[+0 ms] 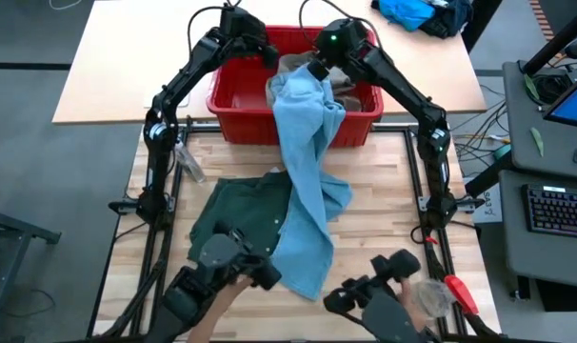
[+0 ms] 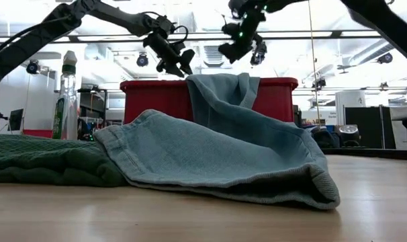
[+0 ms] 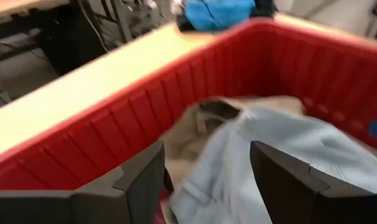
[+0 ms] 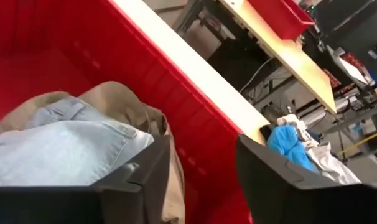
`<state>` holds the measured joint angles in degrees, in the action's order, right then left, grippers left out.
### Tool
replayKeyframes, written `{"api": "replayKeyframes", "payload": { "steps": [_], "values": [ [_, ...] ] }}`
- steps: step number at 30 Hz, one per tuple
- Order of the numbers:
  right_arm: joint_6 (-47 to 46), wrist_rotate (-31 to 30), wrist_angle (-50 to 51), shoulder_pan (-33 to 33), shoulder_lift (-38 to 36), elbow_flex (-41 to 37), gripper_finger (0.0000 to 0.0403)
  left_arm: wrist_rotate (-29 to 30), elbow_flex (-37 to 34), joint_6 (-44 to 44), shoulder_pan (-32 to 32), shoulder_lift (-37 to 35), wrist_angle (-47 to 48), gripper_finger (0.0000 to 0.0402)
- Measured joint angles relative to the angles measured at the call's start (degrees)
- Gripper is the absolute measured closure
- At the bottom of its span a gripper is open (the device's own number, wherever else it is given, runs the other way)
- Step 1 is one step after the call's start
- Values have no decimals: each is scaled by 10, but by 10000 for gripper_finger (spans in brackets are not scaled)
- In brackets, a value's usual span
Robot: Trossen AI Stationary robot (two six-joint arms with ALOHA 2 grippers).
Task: Fold Laundry from Bin
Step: Fold the blue jeans
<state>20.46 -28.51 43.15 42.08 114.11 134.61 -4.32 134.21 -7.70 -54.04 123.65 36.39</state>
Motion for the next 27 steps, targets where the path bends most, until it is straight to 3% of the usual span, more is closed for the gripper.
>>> {"api": "replayKeyframes", "payload": {
  "steps": [8,10,14,18,22,27],
  "values": [
    [-99,10,113,-16,-94,0,173,-42,0,-37,30,-67,160,180],
    [-139,52,162,-30,-119,0,165,-43,0,-38,44,-88,200,180],
    [-209,192,260,-66,-157,1,157,-90,-4,-44,95,-136,250,180],
    [-240,221,360,-142,-171,-2,159,-90,-33,-44,172,-199,254,181],
    [-281,184,409,-239,-186,-34,164,-17,-127,-39,273,-282,214,185],
    [-334,127,393,-357,-216,-137,164,36,-353,3,397,-424,93,191]
  ]
}}
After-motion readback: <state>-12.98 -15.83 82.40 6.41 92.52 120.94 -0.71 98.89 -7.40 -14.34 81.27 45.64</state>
